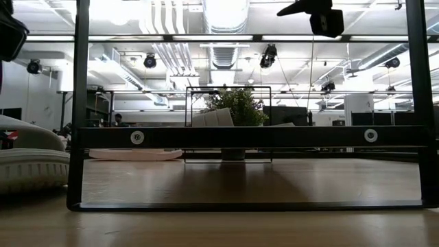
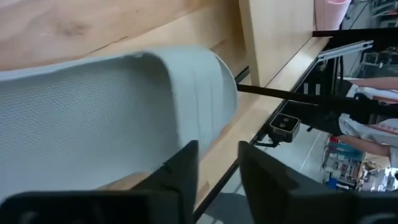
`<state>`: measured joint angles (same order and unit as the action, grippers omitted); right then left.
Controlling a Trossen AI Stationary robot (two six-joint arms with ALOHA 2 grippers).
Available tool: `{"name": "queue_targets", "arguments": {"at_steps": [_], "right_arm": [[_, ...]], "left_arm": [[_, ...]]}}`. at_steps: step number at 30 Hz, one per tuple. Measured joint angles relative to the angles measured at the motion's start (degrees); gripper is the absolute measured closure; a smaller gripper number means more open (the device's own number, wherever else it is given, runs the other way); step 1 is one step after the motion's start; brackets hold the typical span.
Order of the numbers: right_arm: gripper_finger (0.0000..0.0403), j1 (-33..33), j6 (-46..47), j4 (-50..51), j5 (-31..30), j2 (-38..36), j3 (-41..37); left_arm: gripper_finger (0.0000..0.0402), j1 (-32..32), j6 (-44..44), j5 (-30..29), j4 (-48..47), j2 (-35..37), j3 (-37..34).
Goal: Pick and place slides into the shelf
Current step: Put the gray slide on the shelf
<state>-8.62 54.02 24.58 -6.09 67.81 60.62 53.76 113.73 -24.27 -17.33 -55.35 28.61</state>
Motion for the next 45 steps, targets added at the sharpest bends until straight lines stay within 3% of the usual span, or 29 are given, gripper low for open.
{"name": "queue_targets", "arguments": {"at_steps": [6,11,24,45], "right_arm": [[0.0297,0.0,0.4,-0.1,0.0,0.0,0.0],[0.0294,0.0,0.8,-0.1,-0.3,0.0,0.0],[0.0295,0.0,1.1,-1.3,-1.5,0.0,0.0],[0.0300,-1.2,1.5,-1.3,-2.3,0.0,0.0]], "left_arm": [[0.0225,0.0,1.4,0.1,0.0,-1.2,-1.0],[0.0201,0.0,1.4,0.1,0.4,-3.3,-1.0],[0.0197,0.0,1.6,0.1,8.4,-11.7,-1.0],[0.0198,0.0,1.5,-4.4,14.6,-15.3,-1.0]]}}
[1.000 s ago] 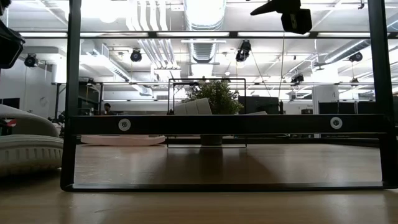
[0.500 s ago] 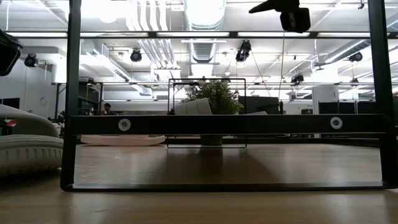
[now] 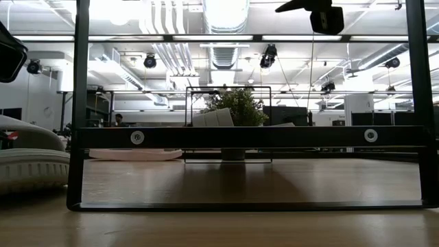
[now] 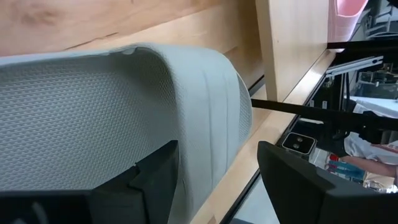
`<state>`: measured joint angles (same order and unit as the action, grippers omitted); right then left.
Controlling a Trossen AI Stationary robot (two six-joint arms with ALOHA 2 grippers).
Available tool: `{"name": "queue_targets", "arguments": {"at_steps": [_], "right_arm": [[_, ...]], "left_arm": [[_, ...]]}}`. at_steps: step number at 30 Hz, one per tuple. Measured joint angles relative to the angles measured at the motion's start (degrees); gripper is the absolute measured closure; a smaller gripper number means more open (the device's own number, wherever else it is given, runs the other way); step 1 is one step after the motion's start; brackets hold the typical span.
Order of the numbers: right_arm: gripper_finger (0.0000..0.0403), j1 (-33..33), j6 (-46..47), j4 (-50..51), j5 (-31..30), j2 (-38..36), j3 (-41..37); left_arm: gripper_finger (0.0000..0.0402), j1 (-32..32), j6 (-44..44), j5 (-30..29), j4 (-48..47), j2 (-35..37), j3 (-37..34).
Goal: Pick and place slides into the shelf
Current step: Put the gray slide on the shelf
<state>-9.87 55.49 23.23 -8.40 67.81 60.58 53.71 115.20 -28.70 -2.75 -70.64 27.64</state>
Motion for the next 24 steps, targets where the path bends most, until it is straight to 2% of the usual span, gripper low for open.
{"name": "queue_targets", "arguments": {"at_steps": [15,19,24], "right_arm": [[0.0302,-0.4,0.0,0.0,-0.8,0.0,-0.3],[0.0300,-0.4,0.0,0.0,-0.8,0.0,-0.4],[0.0300,-0.4,0.0,0.0,-1.1,0.0,-0.5]], "left_arm": [[0.0203,-0.1,0.0,-0.3,1.0,-0.6,0.0],[0.0237,-0.1,0.0,-0.3,0.8,-0.6,0.0],[0.0303,-0.1,0.0,-0.3,0.8,-0.6,0.0]]}}
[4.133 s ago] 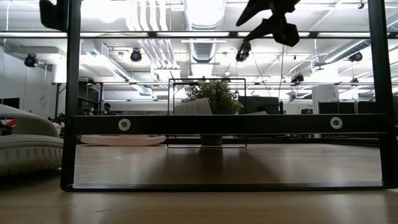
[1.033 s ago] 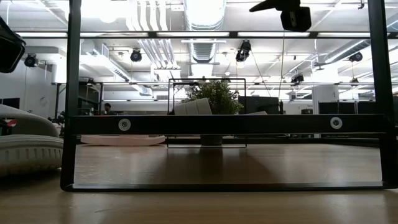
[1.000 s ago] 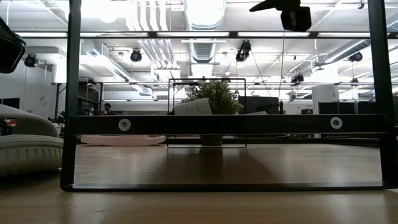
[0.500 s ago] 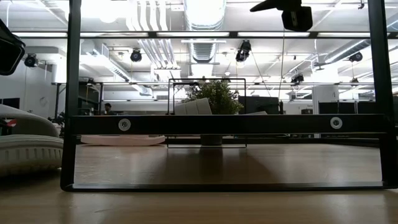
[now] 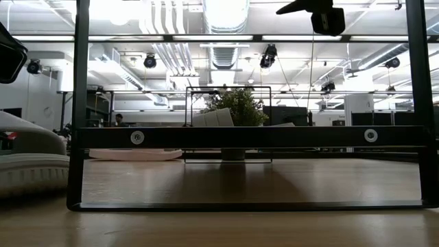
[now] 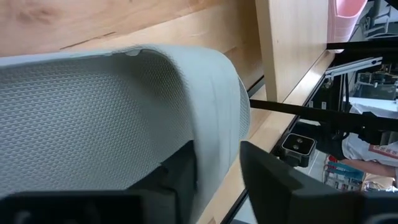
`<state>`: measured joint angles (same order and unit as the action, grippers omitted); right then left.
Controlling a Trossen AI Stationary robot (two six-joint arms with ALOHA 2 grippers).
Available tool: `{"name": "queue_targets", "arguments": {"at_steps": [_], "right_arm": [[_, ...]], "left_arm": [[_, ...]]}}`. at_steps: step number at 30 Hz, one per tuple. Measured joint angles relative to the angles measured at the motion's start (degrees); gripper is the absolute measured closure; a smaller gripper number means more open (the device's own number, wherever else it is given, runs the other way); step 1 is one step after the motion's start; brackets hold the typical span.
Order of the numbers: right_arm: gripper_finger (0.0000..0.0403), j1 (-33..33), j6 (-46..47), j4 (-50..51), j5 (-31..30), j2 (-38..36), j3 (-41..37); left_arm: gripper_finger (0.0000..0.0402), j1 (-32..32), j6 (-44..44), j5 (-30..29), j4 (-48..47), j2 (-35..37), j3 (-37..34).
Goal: Pick and place slides into the shelf
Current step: Put the gray slide on the shelf
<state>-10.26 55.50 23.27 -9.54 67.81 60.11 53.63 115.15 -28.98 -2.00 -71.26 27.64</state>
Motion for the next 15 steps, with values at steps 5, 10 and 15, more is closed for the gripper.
{"name": "queue_targets", "arguments": {"at_steps": [5,10,15], "right_arm": [[0.0305,0.0,0.0,0.0,-0.2,0.0,-0.1],[0.0303,0.0,0.0,0.0,-0.2,0.0,-0.1],[0.0306,0.0,0.0,0.0,-0.2,0.0,-0.1]], "left_arm": [[0.0361,0.0,0.0,0.0,-0.5,0.0,0.0],[0.0397,0.0,0.0,0.0,-0.5,0.0,0.0],[0.0399,0.0,0.0,0.0,-0.5,0.0,0.0]]}}
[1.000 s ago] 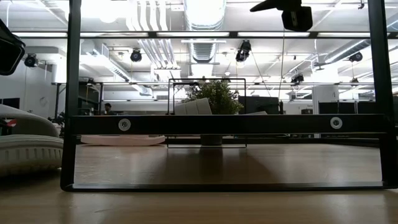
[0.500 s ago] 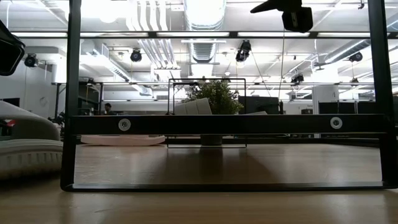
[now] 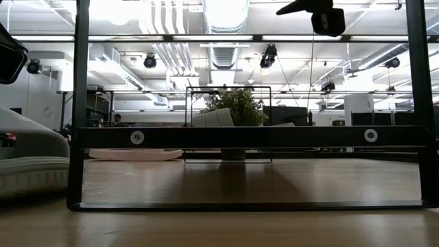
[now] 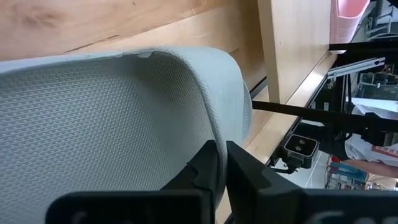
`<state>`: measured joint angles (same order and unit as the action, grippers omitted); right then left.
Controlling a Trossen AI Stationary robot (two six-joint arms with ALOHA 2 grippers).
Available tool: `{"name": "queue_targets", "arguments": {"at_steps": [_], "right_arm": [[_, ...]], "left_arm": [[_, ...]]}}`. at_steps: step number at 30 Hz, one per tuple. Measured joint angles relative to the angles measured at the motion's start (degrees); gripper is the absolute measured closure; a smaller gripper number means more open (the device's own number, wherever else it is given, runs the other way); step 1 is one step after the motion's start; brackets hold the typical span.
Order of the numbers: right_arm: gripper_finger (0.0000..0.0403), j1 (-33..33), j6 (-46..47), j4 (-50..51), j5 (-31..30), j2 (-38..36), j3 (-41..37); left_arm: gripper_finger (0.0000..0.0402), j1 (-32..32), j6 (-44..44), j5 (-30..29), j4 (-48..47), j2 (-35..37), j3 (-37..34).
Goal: Pick and place slides into the shelf
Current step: Put the gray slide on the shelf
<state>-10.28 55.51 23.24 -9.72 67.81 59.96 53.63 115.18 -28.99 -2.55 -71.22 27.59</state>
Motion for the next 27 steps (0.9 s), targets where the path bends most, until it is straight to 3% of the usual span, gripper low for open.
{"name": "queue_targets", "arguments": {"at_steps": [9,27], "right_arm": [[0.0309,0.0,0.0,0.0,0.0,0.0,0.0],[0.0309,0.0,0.0,-4.0,0.5,0.0,0.0]], "left_arm": [[0.0400,0.0,-0.7,0.4,-1.8,4.0,-0.1],[0.0401,-1.5,-20.3,-1.0,-2.9,23.2,-0.1]]}}
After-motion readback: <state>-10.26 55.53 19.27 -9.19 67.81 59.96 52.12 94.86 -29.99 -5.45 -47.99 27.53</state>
